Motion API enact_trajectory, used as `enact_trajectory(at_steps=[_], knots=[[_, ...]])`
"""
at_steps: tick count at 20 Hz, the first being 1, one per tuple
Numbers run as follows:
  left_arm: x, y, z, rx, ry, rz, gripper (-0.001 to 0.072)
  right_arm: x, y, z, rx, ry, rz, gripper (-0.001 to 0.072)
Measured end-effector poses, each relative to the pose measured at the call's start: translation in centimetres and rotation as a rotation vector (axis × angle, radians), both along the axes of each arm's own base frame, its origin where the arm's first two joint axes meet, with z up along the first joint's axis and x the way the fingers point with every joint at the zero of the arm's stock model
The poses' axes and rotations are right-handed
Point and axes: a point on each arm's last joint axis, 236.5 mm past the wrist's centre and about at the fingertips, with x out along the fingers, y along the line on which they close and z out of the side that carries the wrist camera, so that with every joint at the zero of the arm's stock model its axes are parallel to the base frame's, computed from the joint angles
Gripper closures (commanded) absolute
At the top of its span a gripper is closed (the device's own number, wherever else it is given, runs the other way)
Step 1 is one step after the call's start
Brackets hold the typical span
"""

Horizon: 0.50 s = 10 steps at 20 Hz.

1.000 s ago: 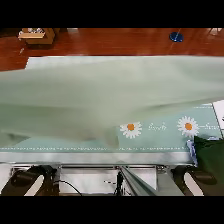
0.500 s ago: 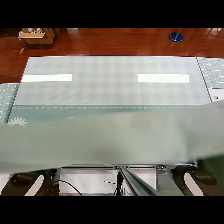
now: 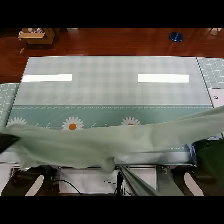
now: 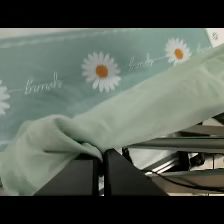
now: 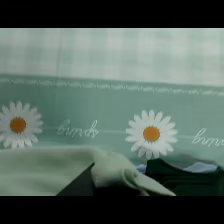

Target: Fold the shirts.

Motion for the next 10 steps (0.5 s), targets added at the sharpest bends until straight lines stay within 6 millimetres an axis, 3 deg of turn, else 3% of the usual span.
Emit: enact_trajectory(at_steps=[3, 5, 7, 10], knots=[[2.5, 0.0, -7.7, 0.045, 0.151, -0.007, 0.0682, 2.9, -0.3, -7.0, -0.007, 0.185, 0.03, 0.0687], [5.2, 0.1, -12.3, 0.06, 0.171, 0.014, 0.0682, 6.0, -0.5, -10.4, -0.009, 0.229, 0.043, 0.0687], [8.6, 0.6, -15.8, 0.078, 0.13, 0.062, 0.0682, 9.9, -0.7, -13.1, -0.007, 0.22, 0.045, 0.0686], [13.6, 1.4, -19.2, 0.11, 0.044, 0.113, 0.0682, 15.8, -0.6, -16.6, 0.012, 0.162, 0.042, 0.0686]])
